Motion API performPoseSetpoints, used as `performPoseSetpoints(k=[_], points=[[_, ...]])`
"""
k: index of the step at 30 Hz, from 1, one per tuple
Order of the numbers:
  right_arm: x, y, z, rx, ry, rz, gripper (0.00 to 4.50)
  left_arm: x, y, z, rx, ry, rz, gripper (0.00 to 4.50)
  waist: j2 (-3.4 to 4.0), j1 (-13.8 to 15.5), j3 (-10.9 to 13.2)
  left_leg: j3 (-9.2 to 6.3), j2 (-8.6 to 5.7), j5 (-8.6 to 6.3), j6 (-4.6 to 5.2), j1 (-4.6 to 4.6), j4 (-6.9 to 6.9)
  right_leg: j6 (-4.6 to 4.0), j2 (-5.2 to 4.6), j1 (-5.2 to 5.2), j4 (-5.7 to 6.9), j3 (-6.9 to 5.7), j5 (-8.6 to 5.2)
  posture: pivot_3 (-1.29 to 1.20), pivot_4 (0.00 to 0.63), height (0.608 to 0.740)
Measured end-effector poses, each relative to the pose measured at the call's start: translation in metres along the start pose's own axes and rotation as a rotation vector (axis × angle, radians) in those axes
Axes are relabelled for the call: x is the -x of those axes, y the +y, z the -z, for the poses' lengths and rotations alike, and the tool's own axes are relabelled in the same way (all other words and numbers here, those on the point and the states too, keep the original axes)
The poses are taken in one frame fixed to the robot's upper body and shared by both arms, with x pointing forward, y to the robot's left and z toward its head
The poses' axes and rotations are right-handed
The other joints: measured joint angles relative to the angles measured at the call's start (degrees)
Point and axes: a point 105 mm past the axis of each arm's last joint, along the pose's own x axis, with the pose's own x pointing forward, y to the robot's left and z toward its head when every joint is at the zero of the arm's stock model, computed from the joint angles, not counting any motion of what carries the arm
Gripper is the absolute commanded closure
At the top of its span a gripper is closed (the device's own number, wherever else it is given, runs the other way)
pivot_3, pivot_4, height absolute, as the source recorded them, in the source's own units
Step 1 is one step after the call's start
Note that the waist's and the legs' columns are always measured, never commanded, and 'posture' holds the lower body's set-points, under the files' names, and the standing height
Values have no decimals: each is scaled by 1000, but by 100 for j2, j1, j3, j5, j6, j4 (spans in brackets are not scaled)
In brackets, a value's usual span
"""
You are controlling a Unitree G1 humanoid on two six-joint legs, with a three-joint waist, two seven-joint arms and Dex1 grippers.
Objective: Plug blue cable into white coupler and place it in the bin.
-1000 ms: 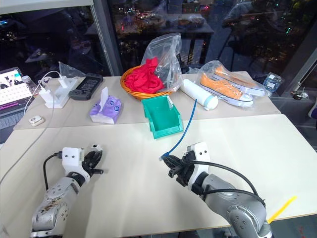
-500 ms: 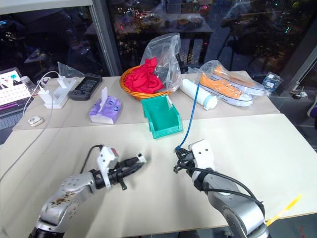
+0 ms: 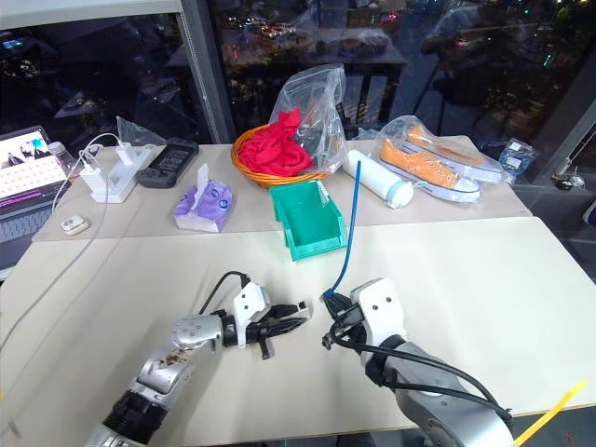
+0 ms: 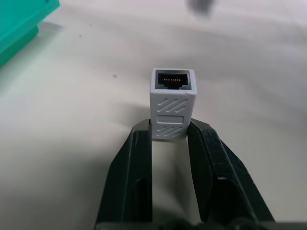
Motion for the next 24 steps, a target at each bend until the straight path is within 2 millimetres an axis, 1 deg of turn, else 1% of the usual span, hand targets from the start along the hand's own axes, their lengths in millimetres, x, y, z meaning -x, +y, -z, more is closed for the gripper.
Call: performPoseSetpoints(k=[4,13,19,24], points=[[0,2,5,-33,38,-10,4500,-5,-5,-1,-26,-3,16,3894,1,7,-1,-1,0,0,0,-1,0,0,0,-1,-1,0,0,0,150,732],[-3,4,1,-42,31,-25,4500,-13,-10,-4,-30,-17,33,3894,2,2,-1,-1,0,0,0,-2,0,1,0,-2,-1,0,0,0,150,732],[-5,3,-6,-21,11,-25,4500,-19,-15,-6,-19,-32,47,3894,2,-2,-1,-1,0,0,0,-2,0,1,0,-4,-1,-1,0,0,150,732],[-5,3,-5,-20,20,-24,4500,-21,-16,-7,-11,-36,49,3894,2,-7,-1,-1,0,0,0,-2,0,1,0,-4,-1,-1,0,0,150,732]])
